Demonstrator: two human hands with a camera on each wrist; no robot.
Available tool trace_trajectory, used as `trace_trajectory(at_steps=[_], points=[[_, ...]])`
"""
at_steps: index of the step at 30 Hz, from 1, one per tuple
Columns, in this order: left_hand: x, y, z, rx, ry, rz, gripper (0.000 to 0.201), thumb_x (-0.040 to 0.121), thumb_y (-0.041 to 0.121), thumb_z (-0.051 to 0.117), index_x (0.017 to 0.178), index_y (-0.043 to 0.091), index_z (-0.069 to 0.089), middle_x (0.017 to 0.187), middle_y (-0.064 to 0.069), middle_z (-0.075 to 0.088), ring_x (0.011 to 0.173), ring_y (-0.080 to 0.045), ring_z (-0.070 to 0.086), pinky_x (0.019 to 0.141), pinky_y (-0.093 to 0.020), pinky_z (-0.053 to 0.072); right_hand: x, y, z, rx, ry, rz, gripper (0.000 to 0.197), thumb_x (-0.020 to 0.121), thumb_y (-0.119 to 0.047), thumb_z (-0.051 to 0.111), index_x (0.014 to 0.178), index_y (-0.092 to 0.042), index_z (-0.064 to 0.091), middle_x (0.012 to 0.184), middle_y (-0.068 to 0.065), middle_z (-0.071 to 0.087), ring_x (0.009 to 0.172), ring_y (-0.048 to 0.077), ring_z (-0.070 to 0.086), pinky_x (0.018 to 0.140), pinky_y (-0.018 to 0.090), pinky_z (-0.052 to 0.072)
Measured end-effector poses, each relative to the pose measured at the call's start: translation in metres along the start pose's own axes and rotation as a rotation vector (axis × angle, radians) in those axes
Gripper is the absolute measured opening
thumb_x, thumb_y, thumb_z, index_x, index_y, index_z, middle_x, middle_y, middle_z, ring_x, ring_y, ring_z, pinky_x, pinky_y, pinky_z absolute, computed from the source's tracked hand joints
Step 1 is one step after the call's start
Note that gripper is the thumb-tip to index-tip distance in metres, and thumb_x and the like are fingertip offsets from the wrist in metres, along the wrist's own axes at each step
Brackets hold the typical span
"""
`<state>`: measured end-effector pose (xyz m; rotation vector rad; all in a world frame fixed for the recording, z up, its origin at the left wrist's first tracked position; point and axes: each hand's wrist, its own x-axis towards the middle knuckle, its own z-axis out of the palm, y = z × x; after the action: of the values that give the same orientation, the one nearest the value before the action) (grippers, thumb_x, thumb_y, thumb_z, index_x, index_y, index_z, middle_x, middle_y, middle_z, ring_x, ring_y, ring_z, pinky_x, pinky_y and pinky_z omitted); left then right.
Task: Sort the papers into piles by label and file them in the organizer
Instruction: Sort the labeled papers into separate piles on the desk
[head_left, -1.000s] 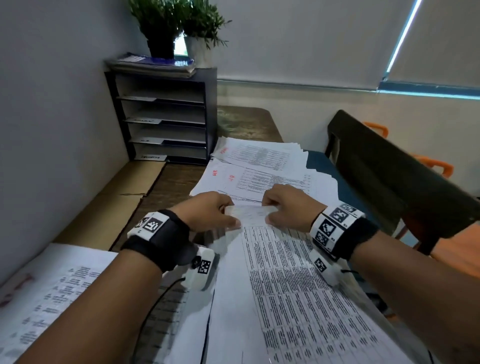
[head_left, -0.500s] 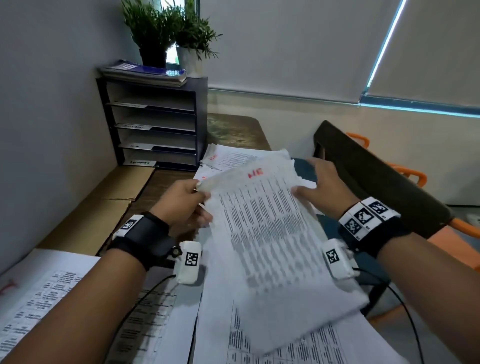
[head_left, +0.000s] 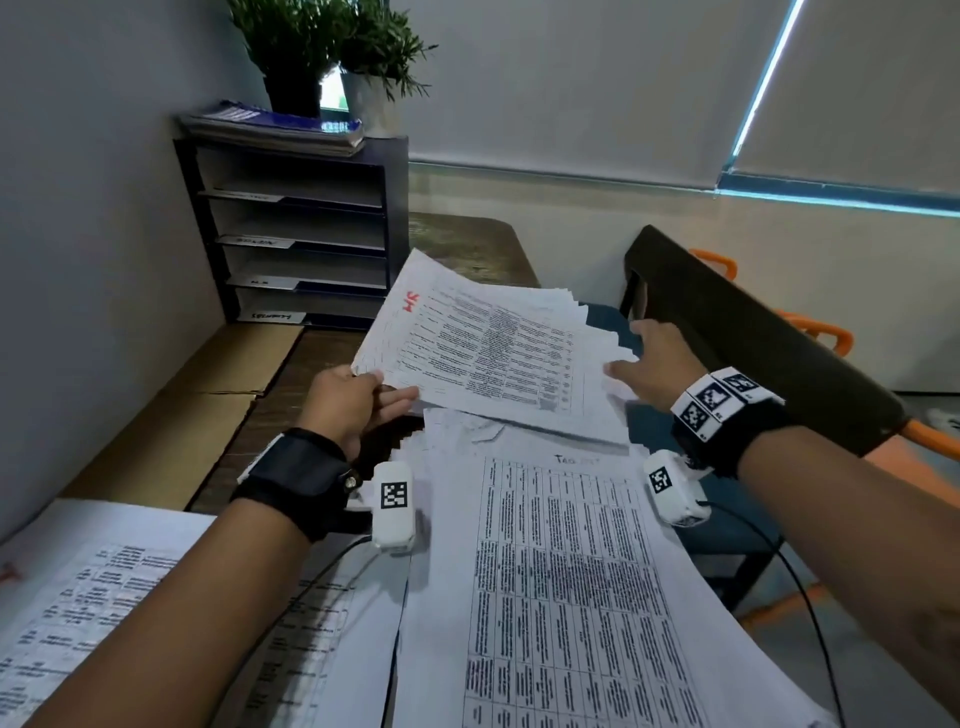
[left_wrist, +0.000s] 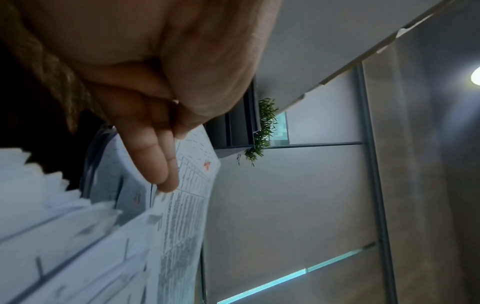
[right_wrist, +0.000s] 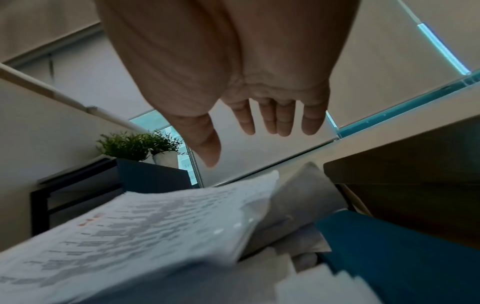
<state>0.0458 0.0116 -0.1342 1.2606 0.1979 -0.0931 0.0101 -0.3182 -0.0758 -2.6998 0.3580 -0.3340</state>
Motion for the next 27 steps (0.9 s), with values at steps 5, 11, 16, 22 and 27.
trace_trajectory(at_steps=[5,11,16,22,27], points=[[0.002,-0.012,-0.003,0.051,-0.048,-0.039,0.011,0.104,-0.003,0.039,0.099,-0.002,0.050,0.104,-0.025,0.065,0.083,-0.031,0.074,0.073,-0.034,0.063,-0.011,-0.022,0.003,0.112,-0.132,-0.199,0.036,0.093,-0.023,0.067,0.127,-0.018,0.060,0.126,0.000,0.062,0.108,0.017,0.062,0.088,0.030,0.051],[-0.003,-0.012,0.001,0.292,-0.184,0.014,0.013,0.098,0.008,0.060,0.105,0.013,0.051,0.104,-0.014,0.059,0.083,-0.019,0.066,0.070,-0.025,0.060,-0.029,-0.044,0.013,0.047,-0.367,-0.413,0.017,0.094,-0.017,0.063,0.110,-0.021,0.070,0.094,-0.016,0.065,0.079,-0.007,0.056,0.069,0.010,0.041],[-0.008,0.000,-0.001,0.796,-0.241,0.185,0.022,0.088,0.032,0.075,0.103,0.017,0.067,0.105,-0.005,0.072,0.093,-0.027,0.070,0.091,-0.046,0.058,-0.032,-0.043,0.013,-0.094,-0.426,-0.431,0.018,0.091,-0.017,0.063,0.106,-0.022,0.071,0.091,-0.017,0.065,0.086,0.004,0.058,0.072,0.014,0.040],[-0.030,0.017,0.017,1.236,-0.513,0.444,0.031,0.080,0.045,0.080,0.108,0.036,0.069,0.108,0.005,0.053,0.097,-0.009,0.056,0.084,-0.028,0.048,-0.045,-0.041,0.029,-0.091,-0.526,-0.380,0.027,0.087,-0.020,0.067,0.114,-0.023,0.068,0.102,-0.010,0.067,0.095,0.011,0.062,0.087,0.028,0.050],[-0.043,0.013,0.029,1.457,-0.627,0.310,0.058,0.075,0.044,0.085,0.124,0.024,0.062,0.098,0.007,0.061,0.089,-0.012,0.061,0.076,-0.029,0.052,-0.052,-0.046,0.040,-0.110,-0.512,-0.422,0.026,0.085,-0.016,0.070,0.111,-0.016,0.066,0.098,-0.002,0.062,0.088,0.016,0.058,0.081,0.031,0.048]])
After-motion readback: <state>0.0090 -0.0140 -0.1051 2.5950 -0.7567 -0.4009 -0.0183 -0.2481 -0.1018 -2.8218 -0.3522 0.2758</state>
